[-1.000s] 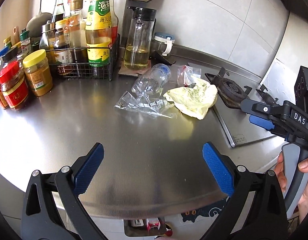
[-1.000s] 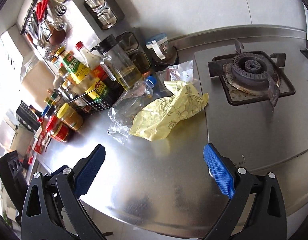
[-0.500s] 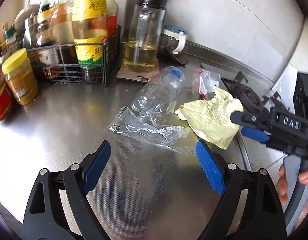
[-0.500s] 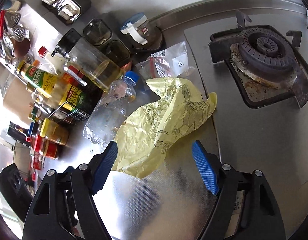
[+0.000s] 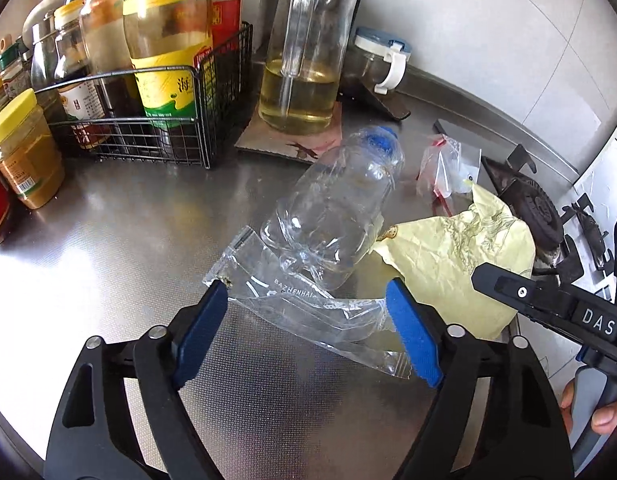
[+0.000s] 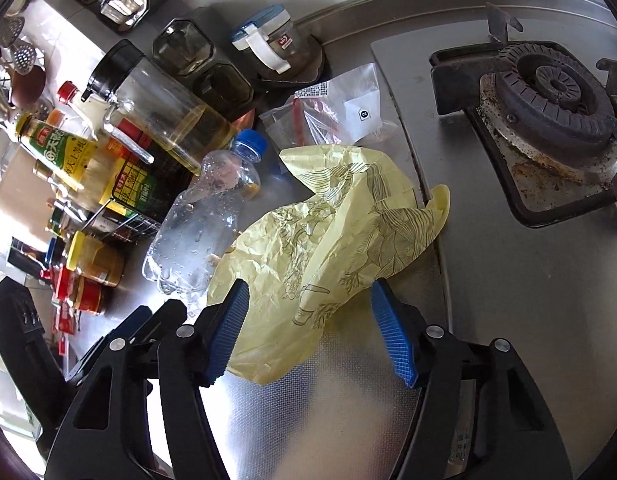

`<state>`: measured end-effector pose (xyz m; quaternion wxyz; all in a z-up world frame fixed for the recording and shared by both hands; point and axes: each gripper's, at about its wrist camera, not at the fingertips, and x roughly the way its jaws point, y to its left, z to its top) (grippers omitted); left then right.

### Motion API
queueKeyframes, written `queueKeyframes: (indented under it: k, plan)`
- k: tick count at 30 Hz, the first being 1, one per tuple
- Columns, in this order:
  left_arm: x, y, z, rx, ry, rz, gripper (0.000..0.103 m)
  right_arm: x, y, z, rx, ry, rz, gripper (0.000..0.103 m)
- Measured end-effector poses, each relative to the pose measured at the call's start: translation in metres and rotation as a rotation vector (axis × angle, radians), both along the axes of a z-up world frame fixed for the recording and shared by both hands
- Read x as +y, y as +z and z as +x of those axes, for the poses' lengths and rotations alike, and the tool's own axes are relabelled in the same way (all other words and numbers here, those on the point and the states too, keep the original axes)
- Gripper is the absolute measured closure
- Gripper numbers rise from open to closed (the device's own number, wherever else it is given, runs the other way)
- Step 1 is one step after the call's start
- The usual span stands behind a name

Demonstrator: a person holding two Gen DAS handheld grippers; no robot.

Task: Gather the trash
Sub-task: 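Grasp the clear plastic bag with the left tool while the right tool grasps the yellow wrapper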

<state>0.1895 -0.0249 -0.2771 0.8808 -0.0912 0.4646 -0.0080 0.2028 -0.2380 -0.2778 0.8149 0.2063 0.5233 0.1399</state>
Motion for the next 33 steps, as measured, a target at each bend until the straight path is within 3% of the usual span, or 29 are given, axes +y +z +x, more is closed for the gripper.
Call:
queueKeyframes:
  k: [3, 5, 6, 7, 11, 12, 14, 23, 33]
  plan:
    - [-0.003, -0.002, -0.001, -0.011, 0.000, 0.011, 0.033, 0.001, -0.008, 0.002, 0.016, 0.025, -0.001, 0.061]
    - [-0.005, -0.004, -0.001, -0.008, -0.005, 0.015, 0.047, 0.003, -0.009, 0.000, 0.005, 0.045, -0.006, 0.072]
    - [-0.005, -0.006, 0.000, 0.006, -0.008, 0.012, 0.062, 0.004, -0.008, -0.001, -0.006, 0.060, -0.012, 0.084]
    - [-0.006, -0.009, 0.001, 0.020, -0.012, 0.007, 0.071, 0.006, -0.007, -0.002, -0.019, 0.073, -0.020, 0.089]
    - [-0.009, -0.014, -0.002, 0.026, -0.022, 0.008, 0.076, 0.006, -0.002, -0.010, -0.059, 0.096, -0.060, 0.093]
    - [-0.009, -0.014, -0.003, 0.024, -0.024, 0.005, 0.080, 0.005, -0.001, -0.011, -0.063, 0.098, -0.061, 0.094]
    - [-0.009, -0.014, -0.005, 0.025, -0.034, -0.010, 0.098, 0.002, 0.001, -0.016, -0.073, 0.100, -0.072, 0.095]
    - [-0.007, -0.007, -0.038, 0.028, -0.078, -0.023, 0.102, -0.011, 0.012, -0.045, -0.092, 0.059, -0.072, 0.095]
    - [0.001, 0.023, -0.126, -0.036, -0.125, -0.003, 0.102, 0.005, 0.049, -0.115, -0.175, 0.071, -0.112, 0.095]
